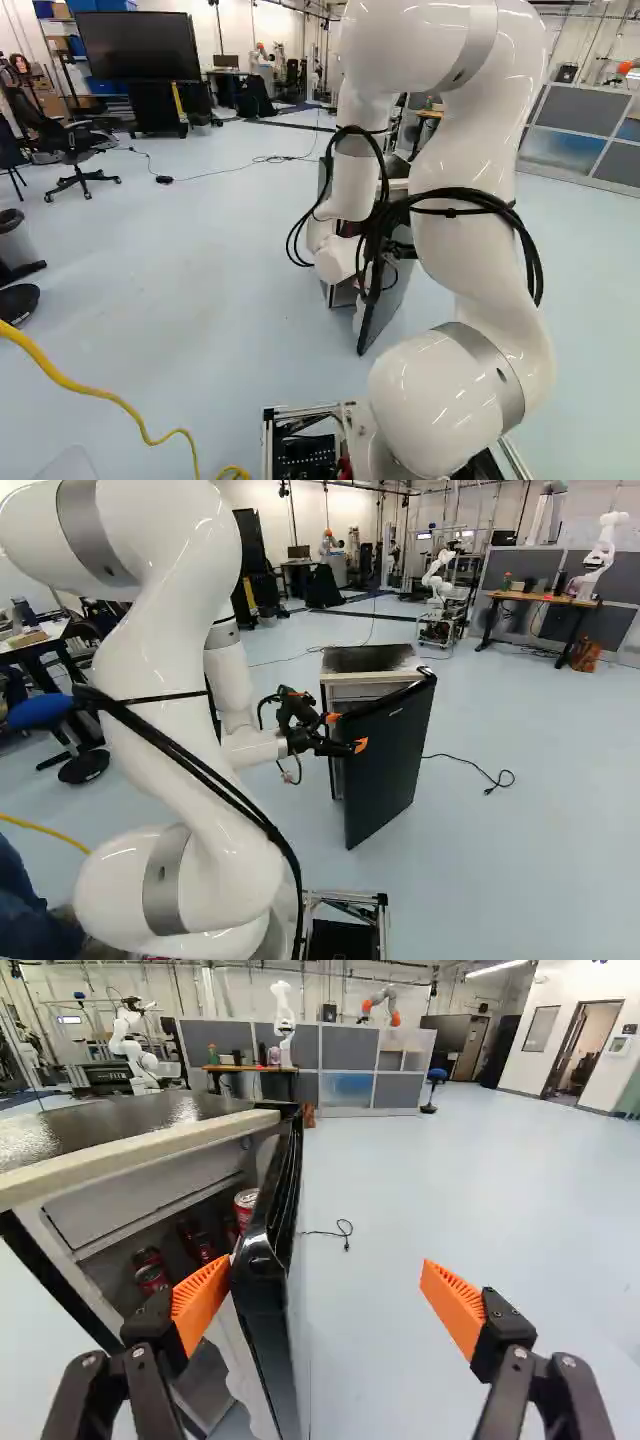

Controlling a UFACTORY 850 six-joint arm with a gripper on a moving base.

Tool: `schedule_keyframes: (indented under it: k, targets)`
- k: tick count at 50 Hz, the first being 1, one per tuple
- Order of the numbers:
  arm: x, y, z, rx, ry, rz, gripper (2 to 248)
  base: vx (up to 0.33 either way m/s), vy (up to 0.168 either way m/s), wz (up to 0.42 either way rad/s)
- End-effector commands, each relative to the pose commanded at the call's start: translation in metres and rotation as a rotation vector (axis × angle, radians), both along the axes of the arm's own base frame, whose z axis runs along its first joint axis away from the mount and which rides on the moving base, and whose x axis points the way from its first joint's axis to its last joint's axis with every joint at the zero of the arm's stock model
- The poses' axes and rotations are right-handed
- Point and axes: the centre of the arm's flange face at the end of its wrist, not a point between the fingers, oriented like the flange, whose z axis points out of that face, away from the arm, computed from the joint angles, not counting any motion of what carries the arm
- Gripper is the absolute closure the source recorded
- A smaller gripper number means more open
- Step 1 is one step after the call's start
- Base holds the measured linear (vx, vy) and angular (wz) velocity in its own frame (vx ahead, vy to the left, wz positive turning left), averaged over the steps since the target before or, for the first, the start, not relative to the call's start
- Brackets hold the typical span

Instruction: Grab a drink from the fridge

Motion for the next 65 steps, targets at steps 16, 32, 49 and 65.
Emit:
schedule_keyframes:
  k: [16, 32, 49, 65]
  targets:
    - [-0.012, -0.015, 0.001, -0.003, 0.009, -0.068, 3, 0.0, 0.0, 0.0]
    - [-0.025, -0.04, 0.001, -0.006, 0.017, -0.178, 3, 0.0, 0.0, 0.0]
    - [-0.036, -0.068, 0.001, -0.007, 0.019, -0.309, 3, 0.0, 0.0, 0.0]
    - [-0.04, -0.095, 0.001, -0.006, 0.015, -0.414, 3, 0.0, 0.0, 0.0]
